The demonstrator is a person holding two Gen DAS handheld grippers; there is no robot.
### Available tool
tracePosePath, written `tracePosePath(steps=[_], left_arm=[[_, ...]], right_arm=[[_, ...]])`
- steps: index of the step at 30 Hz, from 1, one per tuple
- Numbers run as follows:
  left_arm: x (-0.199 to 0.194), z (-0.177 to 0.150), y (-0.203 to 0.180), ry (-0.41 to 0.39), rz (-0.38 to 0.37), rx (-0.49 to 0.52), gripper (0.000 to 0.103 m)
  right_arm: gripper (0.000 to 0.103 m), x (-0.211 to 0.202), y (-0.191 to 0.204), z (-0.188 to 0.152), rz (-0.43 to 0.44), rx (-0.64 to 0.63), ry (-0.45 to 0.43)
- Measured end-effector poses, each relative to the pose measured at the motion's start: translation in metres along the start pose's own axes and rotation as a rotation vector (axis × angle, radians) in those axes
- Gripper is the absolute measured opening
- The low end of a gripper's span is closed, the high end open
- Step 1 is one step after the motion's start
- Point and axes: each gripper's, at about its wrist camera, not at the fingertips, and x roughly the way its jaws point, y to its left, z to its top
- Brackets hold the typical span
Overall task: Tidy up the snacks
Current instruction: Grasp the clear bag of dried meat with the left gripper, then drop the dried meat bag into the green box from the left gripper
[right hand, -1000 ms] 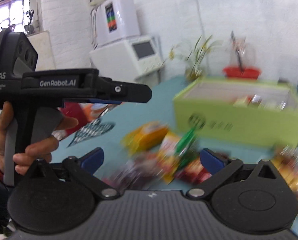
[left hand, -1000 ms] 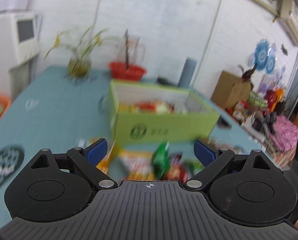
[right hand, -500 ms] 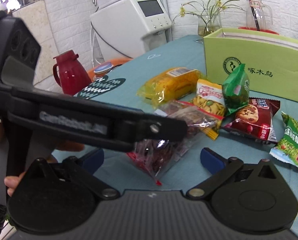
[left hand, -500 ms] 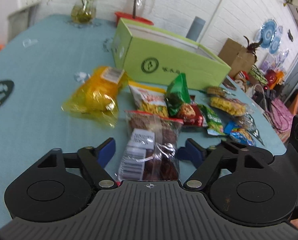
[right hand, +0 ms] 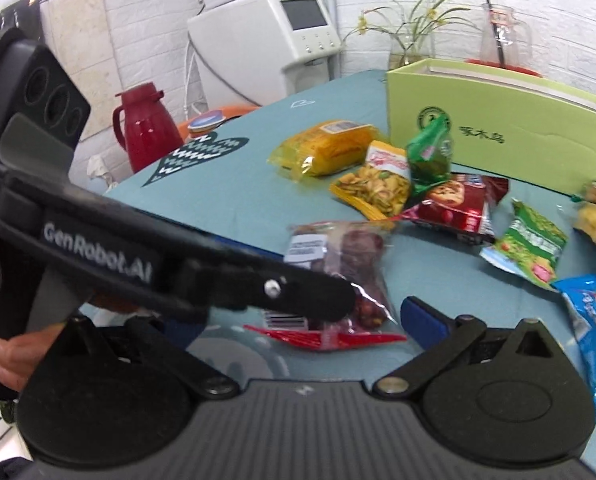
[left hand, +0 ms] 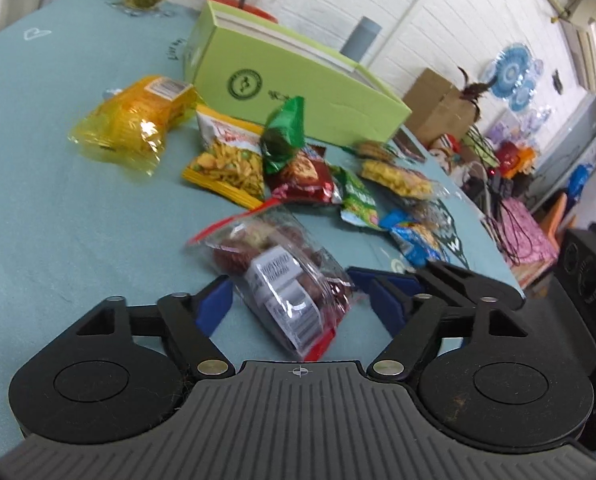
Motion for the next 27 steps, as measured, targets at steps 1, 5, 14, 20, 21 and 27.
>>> tracePosePath(steps=[1, 5, 14, 20, 21, 27], left_arm=[[0.001, 0.002, 0.001, 0.000, 0.009, -0.015, 0.067], [0.005, 0.003, 0.006, 0.006, 0.011, -0.067, 0.066], [-0.001, 0.011, -0.004, -0.007, -0.011, -0.033, 0.025], [-0.021, 0.066, -0.030, -0.140, -0.017, 0.077, 0.026], [-0.019, 0.080, -0.033, -0.157, -0.012, 0.095, 0.026], [0.028, 0.182, -0.031, -0.193, -0.008, 0.170, 0.026]], right_arm=[[0.102, 0.000, -0.001, 0.001, -0.001, 0.005, -0.011], [0.102, 0.011, -0.003, 0.002, -0.001, -0.010, -0.028], [0.078, -0.003, 0.003, 0.013, -0.011, -0.038, -0.035], [0.080, -0.021, -0.003, 0.062, -0.051, -0.110, -0.191], [0.080, -0.019, -0.009, 0.074, -0.055, -0.121, -0.207], [0.079, 0.016, -0.072, 0.154, -0.107, -0.132, -0.247]])
